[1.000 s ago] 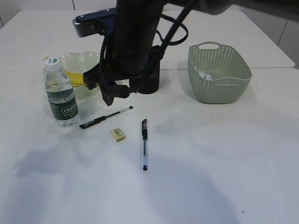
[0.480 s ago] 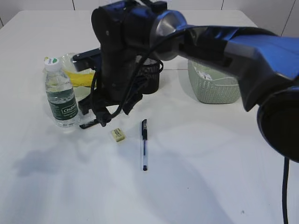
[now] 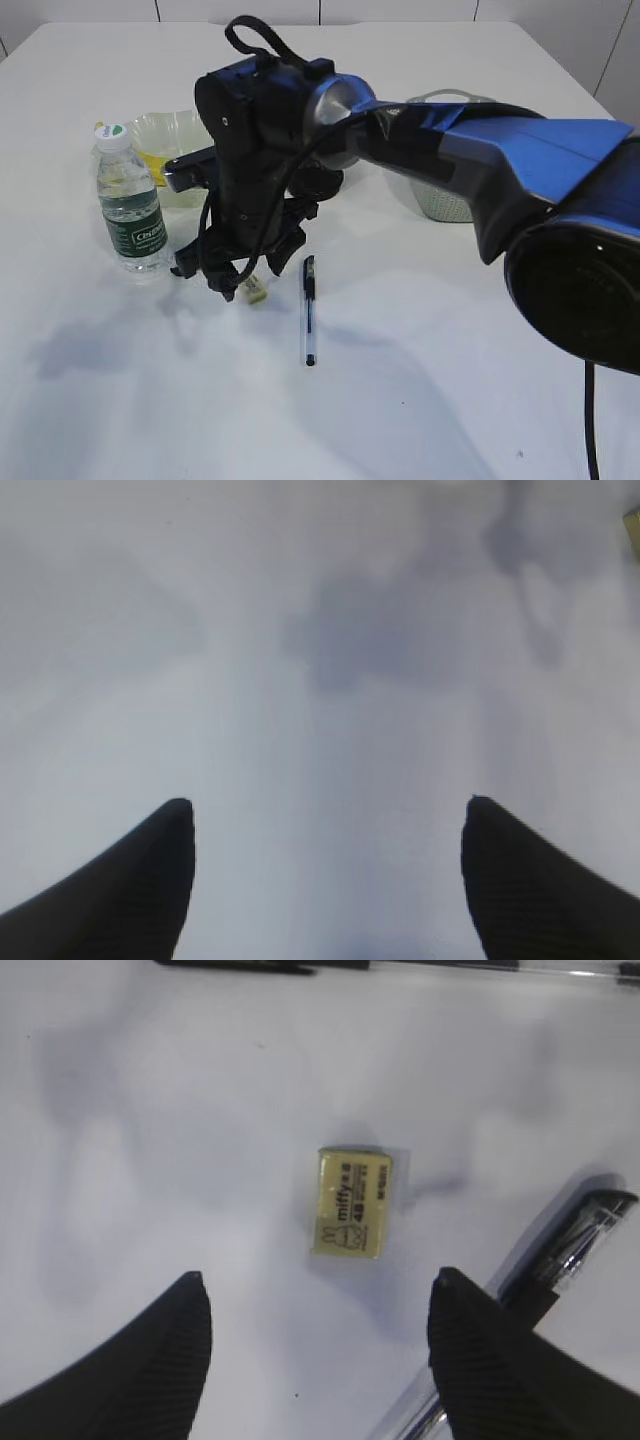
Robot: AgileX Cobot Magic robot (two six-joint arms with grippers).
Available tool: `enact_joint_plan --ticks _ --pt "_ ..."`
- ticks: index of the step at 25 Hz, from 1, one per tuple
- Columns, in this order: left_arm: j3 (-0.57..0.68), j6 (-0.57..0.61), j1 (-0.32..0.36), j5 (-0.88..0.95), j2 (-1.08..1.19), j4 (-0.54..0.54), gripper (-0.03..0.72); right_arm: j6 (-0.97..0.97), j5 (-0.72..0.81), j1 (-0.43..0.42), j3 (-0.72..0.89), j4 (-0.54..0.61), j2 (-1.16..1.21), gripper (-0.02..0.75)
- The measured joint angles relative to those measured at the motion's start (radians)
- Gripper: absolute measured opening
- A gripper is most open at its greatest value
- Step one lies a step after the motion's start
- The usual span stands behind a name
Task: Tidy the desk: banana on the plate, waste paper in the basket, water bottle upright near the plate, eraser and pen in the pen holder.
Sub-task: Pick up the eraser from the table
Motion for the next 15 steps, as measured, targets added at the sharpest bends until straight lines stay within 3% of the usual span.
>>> enact_joint_plan --ticks 15 --pt "0.000 0.000 0.000 0.000 0.000 0.000 0.591 0.030 -0.002 -0.002 0.000 -0.030 0.015 0.501"
